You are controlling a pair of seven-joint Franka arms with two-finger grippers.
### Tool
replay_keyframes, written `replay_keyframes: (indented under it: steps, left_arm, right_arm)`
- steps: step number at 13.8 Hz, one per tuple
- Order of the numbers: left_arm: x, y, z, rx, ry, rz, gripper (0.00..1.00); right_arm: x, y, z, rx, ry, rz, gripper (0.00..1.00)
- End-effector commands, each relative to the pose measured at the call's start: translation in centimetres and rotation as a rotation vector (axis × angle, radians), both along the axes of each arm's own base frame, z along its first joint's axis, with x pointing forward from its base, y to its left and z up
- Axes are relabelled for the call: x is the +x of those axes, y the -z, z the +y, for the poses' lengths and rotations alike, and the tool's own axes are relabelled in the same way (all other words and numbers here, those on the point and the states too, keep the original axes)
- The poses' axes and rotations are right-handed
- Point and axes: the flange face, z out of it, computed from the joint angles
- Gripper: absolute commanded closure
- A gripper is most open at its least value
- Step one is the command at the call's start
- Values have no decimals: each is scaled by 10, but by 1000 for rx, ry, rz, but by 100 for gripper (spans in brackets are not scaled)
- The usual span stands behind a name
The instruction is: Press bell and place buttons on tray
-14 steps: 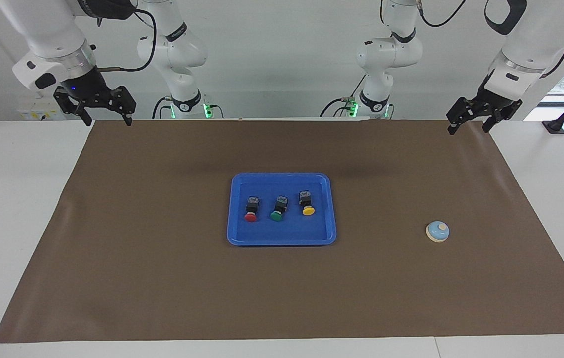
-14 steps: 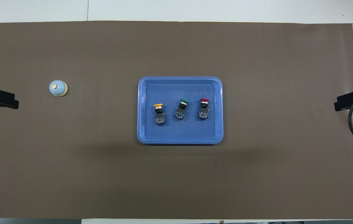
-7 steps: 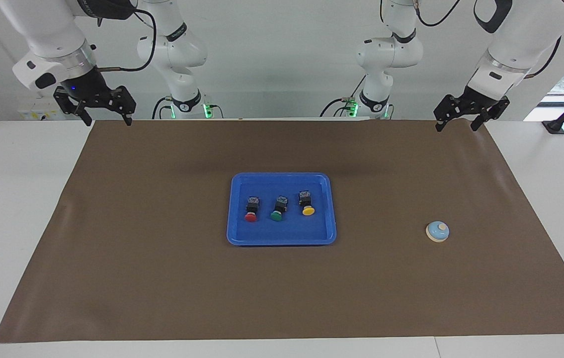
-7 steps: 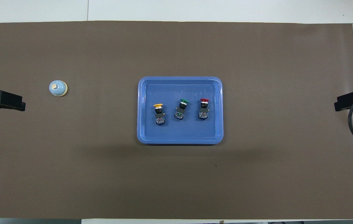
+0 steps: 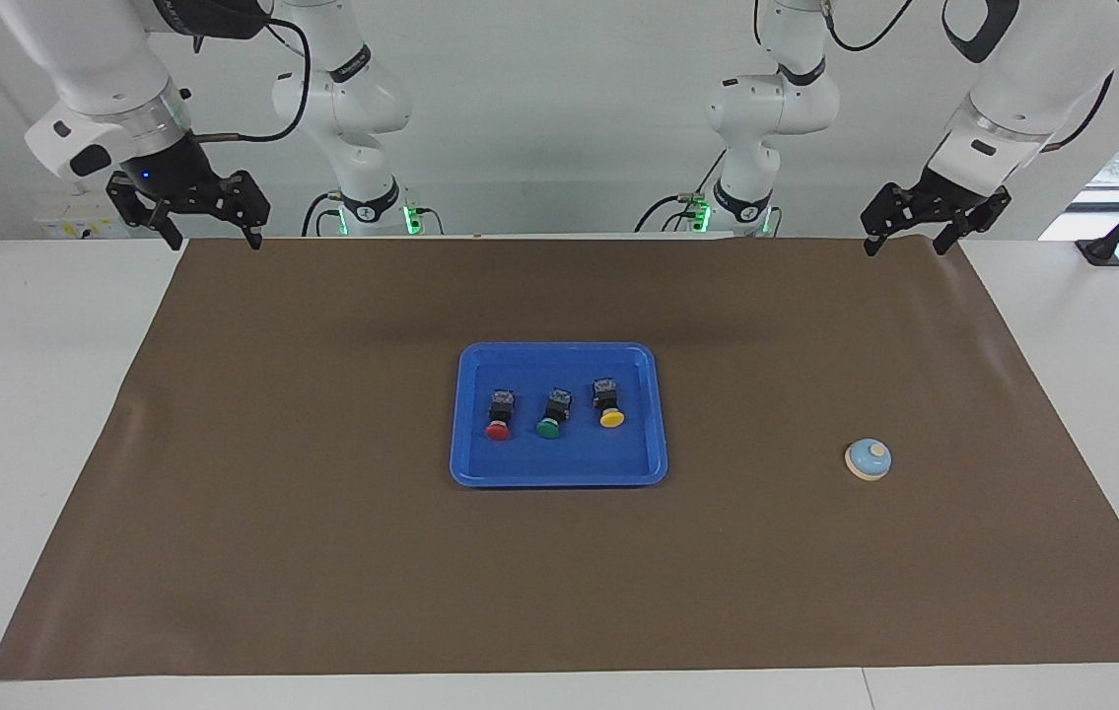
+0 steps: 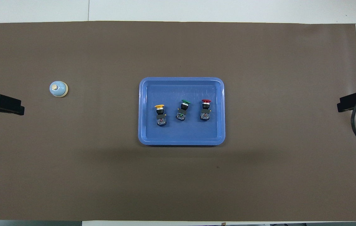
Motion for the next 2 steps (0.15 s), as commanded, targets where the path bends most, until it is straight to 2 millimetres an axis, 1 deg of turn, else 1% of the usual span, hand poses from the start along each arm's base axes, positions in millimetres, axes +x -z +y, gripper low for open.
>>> replay_keyframes:
  steps: [1, 2]
  left_arm:
    - [-3, -8, 0, -2, 15, -6, 0]
    - [-3, -8, 0, -2, 15, -6, 0]
  right_arm:
    - [-6, -1, -2, -9, -14, 5, 0]
    - [-6, -1, -2, -9, -14, 5, 0]
